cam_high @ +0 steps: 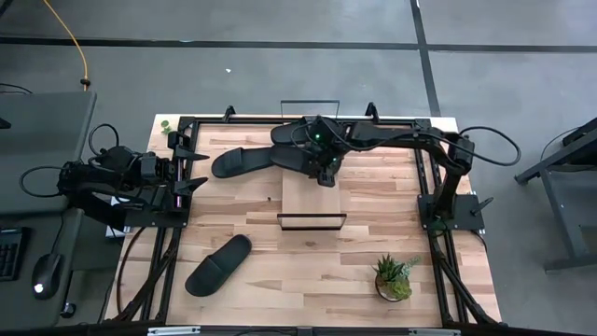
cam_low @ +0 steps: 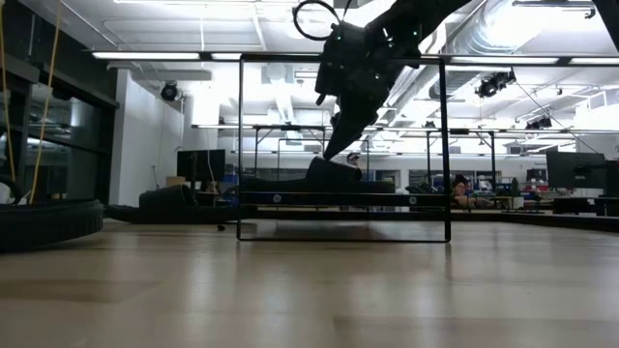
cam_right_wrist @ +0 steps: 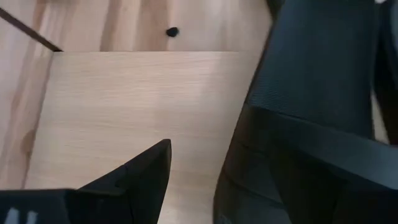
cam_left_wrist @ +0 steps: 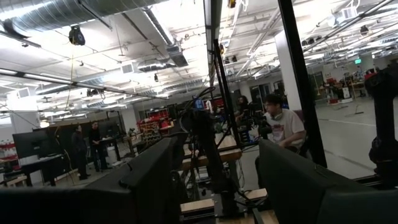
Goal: Pick and place slides into the shelf
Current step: Put the black slide on the shelf
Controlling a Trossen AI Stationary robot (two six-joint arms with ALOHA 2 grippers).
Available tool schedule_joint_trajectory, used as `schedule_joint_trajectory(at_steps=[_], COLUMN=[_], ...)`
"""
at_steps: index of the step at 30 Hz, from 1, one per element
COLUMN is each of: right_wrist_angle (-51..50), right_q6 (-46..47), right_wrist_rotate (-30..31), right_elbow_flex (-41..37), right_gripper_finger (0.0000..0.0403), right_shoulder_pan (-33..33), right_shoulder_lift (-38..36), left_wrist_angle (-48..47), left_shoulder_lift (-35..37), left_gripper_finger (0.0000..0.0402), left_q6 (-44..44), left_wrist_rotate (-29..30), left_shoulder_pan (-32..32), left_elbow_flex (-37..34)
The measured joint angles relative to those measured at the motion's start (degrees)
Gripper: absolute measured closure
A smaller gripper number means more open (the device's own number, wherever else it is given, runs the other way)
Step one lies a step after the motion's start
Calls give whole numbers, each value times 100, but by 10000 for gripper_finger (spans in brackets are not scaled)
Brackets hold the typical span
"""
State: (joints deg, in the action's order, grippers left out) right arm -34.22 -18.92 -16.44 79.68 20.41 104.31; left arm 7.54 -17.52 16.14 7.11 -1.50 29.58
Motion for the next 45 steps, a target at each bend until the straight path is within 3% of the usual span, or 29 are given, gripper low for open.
schedule_joint_trajectory(at_steps=[13, 26, 37, 45], right_wrist_angle=[241, 510, 512, 479], right_q6=[89, -44, 122, 635], right_wrist_rotate=[950, 961, 916, 889], right_elbow_flex=[2, 7, 519, 623], right_gripper_finger=[146, 146, 146, 146], right_shoulder_pan=[244, 247, 242, 232], right_shoulder_lift=[0, 0, 0, 0], left_wrist_angle=[2, 2, -389, -1593], left_shoulder_lift=[0, 0, 2, 2], left_gripper_finger=[179, 179, 179, 179], left_q6=[0, -9, -142, -847], left_wrist_rotate=[1, 41, 1644, 1973], left_shoulder_pan=[0, -1, 1, 1], left_elbow_flex=[0, 0, 0, 377])
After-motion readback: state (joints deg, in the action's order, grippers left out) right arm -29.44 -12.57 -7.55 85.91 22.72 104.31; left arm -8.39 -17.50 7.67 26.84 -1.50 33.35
